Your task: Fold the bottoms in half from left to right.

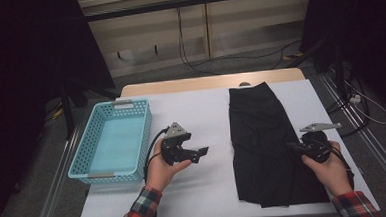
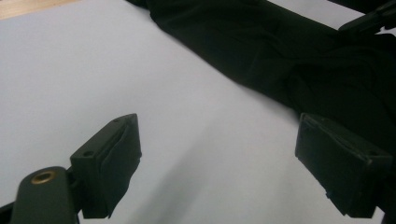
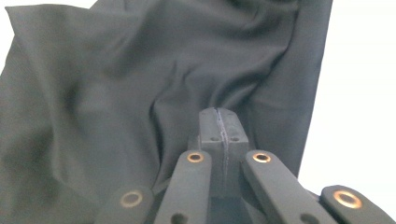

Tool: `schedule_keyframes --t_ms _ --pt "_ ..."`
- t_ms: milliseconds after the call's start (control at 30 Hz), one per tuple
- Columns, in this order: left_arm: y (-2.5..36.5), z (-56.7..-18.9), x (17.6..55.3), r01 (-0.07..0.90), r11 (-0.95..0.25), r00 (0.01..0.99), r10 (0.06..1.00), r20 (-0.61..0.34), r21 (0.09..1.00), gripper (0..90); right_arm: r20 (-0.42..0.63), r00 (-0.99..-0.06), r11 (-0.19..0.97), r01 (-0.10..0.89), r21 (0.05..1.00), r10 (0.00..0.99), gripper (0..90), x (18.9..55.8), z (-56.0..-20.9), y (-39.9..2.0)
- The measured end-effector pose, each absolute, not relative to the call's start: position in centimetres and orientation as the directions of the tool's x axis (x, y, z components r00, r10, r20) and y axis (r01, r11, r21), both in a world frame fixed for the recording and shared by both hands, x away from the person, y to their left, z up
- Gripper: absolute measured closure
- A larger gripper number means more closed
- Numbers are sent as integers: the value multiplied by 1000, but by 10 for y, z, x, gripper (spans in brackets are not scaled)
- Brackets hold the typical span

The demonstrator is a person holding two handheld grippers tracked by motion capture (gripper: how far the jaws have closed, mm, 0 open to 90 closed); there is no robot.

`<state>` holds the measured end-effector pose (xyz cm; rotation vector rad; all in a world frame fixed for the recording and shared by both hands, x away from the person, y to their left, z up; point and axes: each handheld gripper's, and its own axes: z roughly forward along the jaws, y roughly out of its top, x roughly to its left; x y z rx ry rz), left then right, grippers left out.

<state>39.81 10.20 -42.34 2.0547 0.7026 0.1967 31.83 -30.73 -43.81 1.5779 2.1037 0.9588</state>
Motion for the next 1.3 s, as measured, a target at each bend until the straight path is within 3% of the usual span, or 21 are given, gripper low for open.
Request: schedule_keyframes --t_ms 333,833,867,900,933,967,1000,1100,1233,1300 --pt "100 -422 397 401 -405 825 550 -132 821 146 99 -254 109 692 714 962 900 307 -428 -342" --pt "104 -423 399 422 -409 816 561 -142 809 123 90 -248 115 703 702 965 898 310 -431 -354" --pt "105 -423 399 425 -406 812 565 -144 809 122 72 -239 120 699 705 968 876 310 -432 -354" --pt "106 -423 400 430 -406 809 571 -144 807 120 64 -234 121 695 708 970 802 311 -433 -352" --pt "107 -424 400 430 -411 808 572 -140 804 116 70 -229 111 691 714 971 670 312 -433 -350" --pt "107 -424 400 430 -412 808 572 -139 803 114 73 -222 103 688 718 972 626 313 -433 -348" --pt "108 -425 400 433 -416 807 574 -138 800 113 73 -228 106 682 723 971 635 314 -432 -347" --pt "110 -426 401 442 -418 800 583 -139 793 103 88 -248 101 655 749 965 505 319 -427 -336" --pt "113 -427 401 452 -423 799 584 -145 786 86 87 -275 114 638 761 957 406 335 -420 -314" --pt "115 -427 401 454 -421 798 585 -148 785 82 89 -291 124 637 761 952 400 343 -420 -305"
